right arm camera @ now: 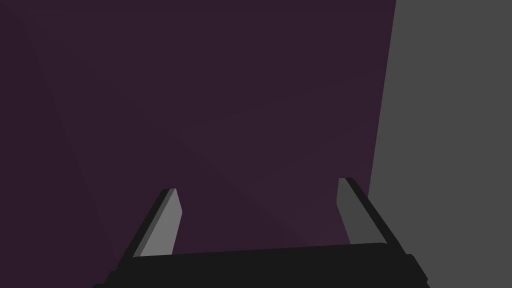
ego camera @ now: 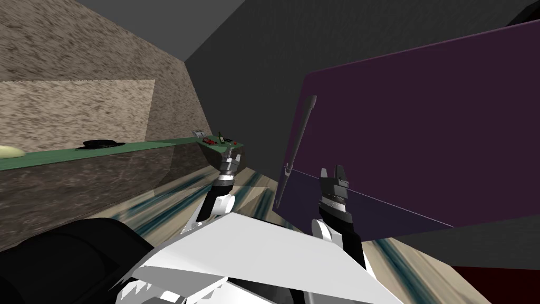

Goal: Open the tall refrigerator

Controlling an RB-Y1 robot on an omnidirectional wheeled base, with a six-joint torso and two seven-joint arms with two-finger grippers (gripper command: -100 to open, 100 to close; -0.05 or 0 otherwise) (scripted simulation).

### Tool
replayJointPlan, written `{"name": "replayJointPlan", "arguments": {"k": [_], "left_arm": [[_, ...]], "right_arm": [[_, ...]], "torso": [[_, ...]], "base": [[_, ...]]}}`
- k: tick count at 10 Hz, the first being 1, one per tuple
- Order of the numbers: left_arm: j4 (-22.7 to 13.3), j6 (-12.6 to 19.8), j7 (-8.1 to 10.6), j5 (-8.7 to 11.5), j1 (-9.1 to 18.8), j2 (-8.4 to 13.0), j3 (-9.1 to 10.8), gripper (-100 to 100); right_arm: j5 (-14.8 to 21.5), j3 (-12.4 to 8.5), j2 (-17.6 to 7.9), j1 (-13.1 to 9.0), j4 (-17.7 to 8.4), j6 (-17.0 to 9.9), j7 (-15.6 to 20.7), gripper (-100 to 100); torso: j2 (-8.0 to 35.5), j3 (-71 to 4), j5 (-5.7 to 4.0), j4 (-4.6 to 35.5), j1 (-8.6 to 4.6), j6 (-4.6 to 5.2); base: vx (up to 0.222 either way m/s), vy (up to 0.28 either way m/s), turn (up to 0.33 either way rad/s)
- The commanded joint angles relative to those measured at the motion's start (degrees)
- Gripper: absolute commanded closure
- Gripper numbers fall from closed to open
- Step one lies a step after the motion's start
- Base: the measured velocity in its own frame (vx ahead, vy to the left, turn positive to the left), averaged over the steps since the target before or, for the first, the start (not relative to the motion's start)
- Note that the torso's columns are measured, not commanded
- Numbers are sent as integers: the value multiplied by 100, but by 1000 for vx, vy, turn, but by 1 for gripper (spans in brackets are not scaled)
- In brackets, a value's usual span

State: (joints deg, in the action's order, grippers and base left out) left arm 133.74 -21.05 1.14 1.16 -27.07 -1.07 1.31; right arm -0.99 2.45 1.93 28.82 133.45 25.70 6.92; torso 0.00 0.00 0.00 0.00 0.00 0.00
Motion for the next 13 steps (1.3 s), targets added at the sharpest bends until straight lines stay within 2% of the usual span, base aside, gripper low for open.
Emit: {"name": "replayJointPlan", "arguments": {"k": [1,9,10,11,13], "left_arm": [[0,0,0,0,0,0,0,0],[2,-1,0,0,0,0,0,0],[2,-1,0,0,0,0,0,0],[0,0,0,0,0,0,0,0],[-1,0,0,0,0,-1,0,0]], "right_arm": [[0,0,0,0,0,0,0,0],[0,0,0,0,2,1,0,0],[11,-15,-253,-17,-39,-22,42,-100],[23,-30,-424,-33,-79,-45,84,-100],[56,-73,-777,-81,-192,-110,205,-100]], "torso": [[232,-467,0,235,0,0],[3539,-7073,0,3537,0,0],[3962,-7919,0,3960,0,0],[4155,-8313,1,4149,4,0],[4226,-8449,2,4222,8,0]], "base": [[0,0,0],[0,0,0],[4,16,2],[-5,34,1],[-19,52,1]]}}
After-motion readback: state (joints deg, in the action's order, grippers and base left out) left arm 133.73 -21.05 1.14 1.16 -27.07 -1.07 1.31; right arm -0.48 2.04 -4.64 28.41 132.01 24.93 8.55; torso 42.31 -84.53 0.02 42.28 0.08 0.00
